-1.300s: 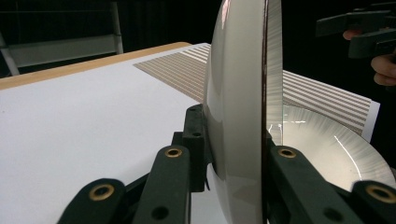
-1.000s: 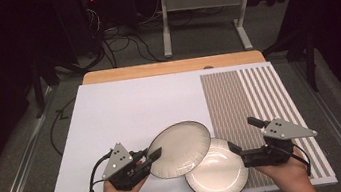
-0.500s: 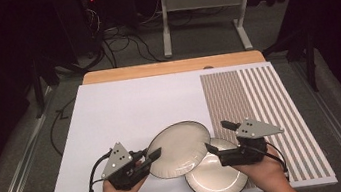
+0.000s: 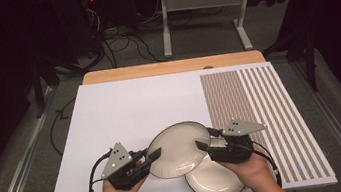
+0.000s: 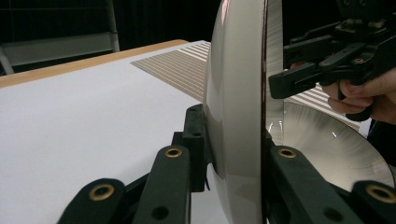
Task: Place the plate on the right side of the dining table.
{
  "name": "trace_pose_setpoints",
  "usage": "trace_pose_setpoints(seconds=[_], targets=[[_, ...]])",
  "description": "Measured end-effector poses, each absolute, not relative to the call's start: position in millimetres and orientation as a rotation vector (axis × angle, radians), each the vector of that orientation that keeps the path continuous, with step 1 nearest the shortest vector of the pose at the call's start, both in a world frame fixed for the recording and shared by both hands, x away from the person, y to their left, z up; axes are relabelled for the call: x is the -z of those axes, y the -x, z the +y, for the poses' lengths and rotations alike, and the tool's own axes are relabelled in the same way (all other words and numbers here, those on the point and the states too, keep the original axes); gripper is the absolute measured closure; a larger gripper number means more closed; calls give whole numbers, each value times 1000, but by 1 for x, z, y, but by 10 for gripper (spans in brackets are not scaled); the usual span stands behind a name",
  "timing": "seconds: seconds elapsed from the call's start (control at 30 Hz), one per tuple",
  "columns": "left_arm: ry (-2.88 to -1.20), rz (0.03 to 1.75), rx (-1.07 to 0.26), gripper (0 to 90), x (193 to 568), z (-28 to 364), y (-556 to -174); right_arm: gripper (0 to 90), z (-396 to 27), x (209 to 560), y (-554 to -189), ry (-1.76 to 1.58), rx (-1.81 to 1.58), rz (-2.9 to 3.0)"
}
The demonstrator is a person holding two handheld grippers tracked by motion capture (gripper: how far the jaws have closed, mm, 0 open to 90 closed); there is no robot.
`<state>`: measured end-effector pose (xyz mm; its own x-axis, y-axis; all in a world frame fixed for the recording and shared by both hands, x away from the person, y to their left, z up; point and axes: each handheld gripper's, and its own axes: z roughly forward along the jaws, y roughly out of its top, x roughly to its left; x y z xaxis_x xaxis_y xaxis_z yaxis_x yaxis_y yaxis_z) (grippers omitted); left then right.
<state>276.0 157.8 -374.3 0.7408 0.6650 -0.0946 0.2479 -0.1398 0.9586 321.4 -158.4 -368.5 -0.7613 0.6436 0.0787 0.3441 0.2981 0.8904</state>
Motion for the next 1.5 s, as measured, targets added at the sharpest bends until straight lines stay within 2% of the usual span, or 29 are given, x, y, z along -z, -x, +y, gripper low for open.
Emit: trace_pose_setpoints(seconds=[0.3, 0.47, 1.03, 1.5], targets=[[-1714, 724, -413, 768, 375, 157, -276, 700, -159, 375, -328, -947, -1527, 2305], [-1708, 733, -393, 770, 376, 158, -278, 752, -163, 375, -330, -973, -1568, 2319], [-1675, 801, -307, 772, 368, 153, -283, 827, -176, 360, -321, -915, -1598, 2288], [-1699, 753, -280, 754, 344, 111, -321, 844, -216, 336, -329, -927, -1571, 2185]])
